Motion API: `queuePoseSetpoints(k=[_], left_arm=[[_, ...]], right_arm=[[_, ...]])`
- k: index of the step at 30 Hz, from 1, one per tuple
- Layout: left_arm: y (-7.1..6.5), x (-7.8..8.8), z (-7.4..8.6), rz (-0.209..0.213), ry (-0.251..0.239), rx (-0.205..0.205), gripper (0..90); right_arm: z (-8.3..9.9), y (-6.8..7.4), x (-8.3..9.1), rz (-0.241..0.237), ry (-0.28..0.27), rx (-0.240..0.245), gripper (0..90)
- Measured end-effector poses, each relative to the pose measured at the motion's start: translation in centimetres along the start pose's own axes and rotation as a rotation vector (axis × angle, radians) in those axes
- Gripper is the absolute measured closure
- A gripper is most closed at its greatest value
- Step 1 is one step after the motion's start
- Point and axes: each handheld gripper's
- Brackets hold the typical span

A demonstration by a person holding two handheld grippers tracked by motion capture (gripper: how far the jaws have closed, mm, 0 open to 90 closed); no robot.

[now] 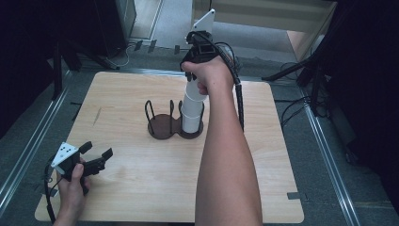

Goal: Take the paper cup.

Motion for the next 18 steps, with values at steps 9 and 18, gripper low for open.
queuePoseSetpoints(k=[9, 18], left_arm=[[-3.5, -1.1, -1.1, 0.099, -0.010, -0.040, 8.8], [-7.5, -2.1, -3.1, 0.175, -0.107, -0.132, 15.1]], right_arm=[[0.3, -0.7, 1.5, 0.007, -0.010, -0.004, 34.9], [1.2, -2.5, 2.9, 0.003, -0.022, -0.033, 34.7]])
Point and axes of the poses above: each handheld gripper's, and its own axes: x roughly backward along the jaws, z roughly out of its underside, y roughly to its left, and after that the axes turned 11 degrees about -z, right-handed
